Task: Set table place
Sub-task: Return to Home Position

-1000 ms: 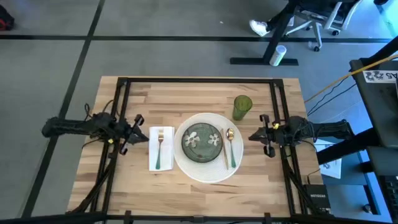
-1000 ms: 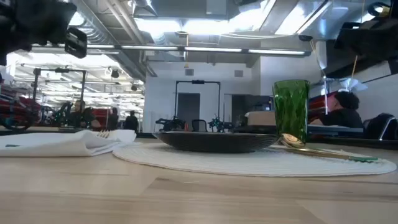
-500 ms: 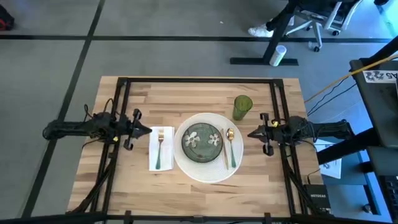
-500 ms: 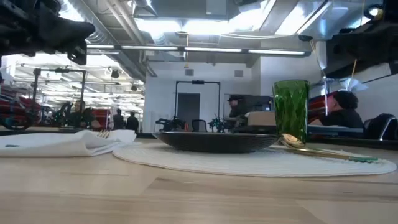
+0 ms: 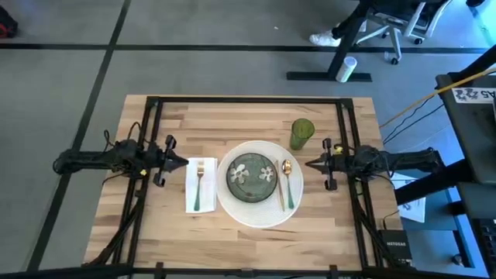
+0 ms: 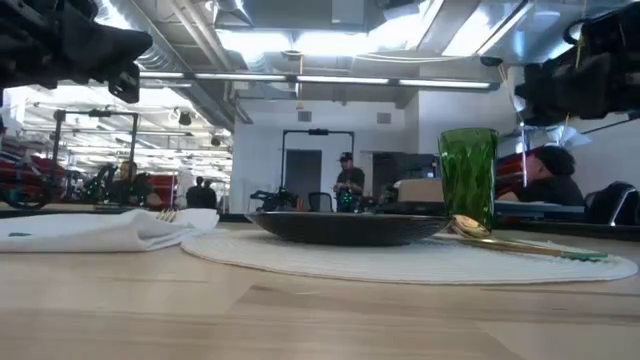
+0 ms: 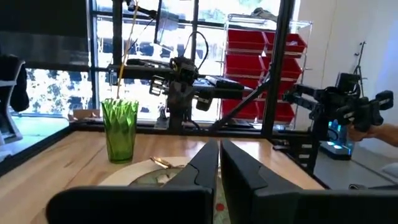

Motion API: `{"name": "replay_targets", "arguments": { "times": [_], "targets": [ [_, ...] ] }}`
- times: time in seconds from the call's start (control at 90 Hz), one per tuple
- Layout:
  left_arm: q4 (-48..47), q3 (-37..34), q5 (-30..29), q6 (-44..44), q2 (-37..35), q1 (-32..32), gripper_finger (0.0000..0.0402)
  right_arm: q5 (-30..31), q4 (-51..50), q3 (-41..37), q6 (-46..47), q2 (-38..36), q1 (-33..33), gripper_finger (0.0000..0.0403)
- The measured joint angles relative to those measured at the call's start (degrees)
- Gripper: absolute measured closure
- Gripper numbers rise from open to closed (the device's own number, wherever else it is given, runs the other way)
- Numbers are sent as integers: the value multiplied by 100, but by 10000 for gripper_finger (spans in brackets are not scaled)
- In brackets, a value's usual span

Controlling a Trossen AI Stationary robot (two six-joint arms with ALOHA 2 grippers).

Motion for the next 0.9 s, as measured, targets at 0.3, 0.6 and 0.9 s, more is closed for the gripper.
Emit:
{"name": "replay_targets", "arguments": {
  "times": [0.3, 0.6, 0.9],
  "targets": [
    [-334, 0, -48, -316, 0, 9, 402, 110, 47, 0, -151, 271, 0, 402],
    [-161, 0, -132, -448, -1, 13, 401, 567, 240, 2, -613, -532, -4, 402],
    [-145, 0, -140, -478, -2, 20, 402, 568, 74, 11, -420, -505, -11, 402]
  ]
}}
